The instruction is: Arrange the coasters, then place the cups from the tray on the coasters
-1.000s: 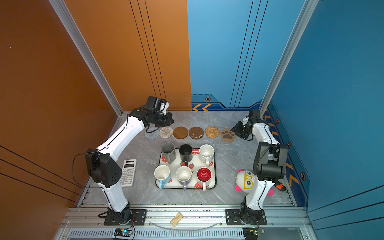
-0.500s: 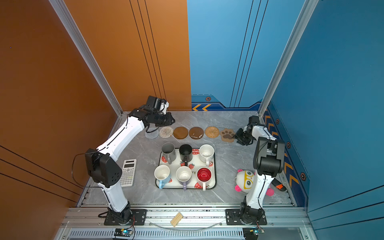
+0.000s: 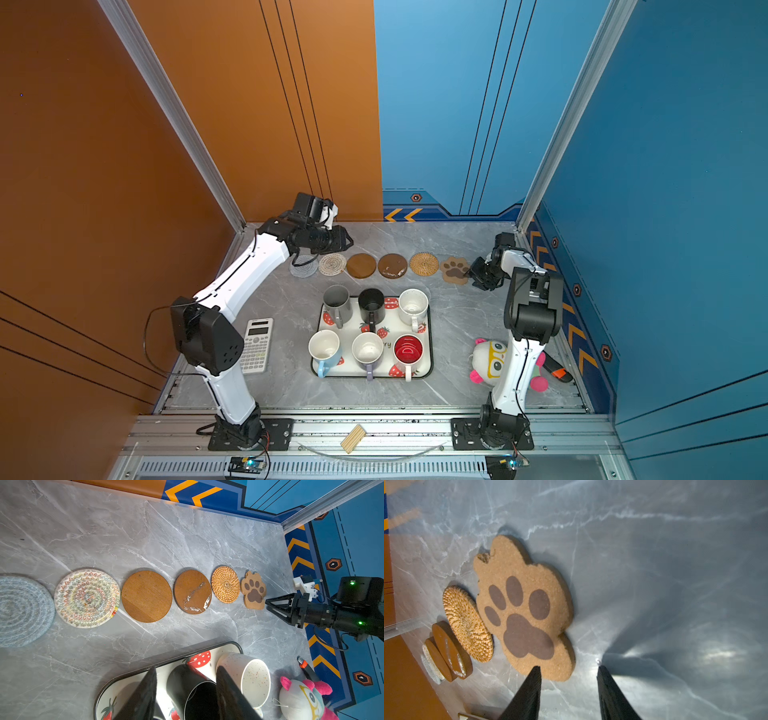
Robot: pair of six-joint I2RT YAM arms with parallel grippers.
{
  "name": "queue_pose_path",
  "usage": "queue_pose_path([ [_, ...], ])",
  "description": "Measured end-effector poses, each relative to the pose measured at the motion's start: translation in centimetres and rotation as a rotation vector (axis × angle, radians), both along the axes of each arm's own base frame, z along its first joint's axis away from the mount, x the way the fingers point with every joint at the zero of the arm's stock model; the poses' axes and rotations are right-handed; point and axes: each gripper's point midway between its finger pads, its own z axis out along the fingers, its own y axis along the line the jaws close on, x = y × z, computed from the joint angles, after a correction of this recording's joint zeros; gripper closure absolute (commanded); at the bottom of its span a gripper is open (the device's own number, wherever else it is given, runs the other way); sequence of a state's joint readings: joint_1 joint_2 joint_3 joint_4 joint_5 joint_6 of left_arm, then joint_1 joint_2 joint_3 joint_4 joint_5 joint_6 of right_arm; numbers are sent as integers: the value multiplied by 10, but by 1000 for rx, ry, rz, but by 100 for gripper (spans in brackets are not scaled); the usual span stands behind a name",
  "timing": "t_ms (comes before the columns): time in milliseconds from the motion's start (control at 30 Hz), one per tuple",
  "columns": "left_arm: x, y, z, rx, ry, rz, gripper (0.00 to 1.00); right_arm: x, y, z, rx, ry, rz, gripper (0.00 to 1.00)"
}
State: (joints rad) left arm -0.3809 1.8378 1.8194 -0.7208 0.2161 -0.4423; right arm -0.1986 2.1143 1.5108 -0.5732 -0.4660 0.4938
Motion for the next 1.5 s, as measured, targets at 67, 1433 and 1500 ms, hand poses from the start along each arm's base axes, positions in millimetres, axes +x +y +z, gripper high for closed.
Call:
queue_pose_path([
  [67,0,0,0,0,0,0,52,5,-1,0,-1,-9,-1,58],
  [1433,3,2,1,-3,-6,6,52,52,2,-1,17,-56,-26,69],
  [1500,3,3,1,-3,-7,8,52,52,2,-1,18,-56,-29,70],
])
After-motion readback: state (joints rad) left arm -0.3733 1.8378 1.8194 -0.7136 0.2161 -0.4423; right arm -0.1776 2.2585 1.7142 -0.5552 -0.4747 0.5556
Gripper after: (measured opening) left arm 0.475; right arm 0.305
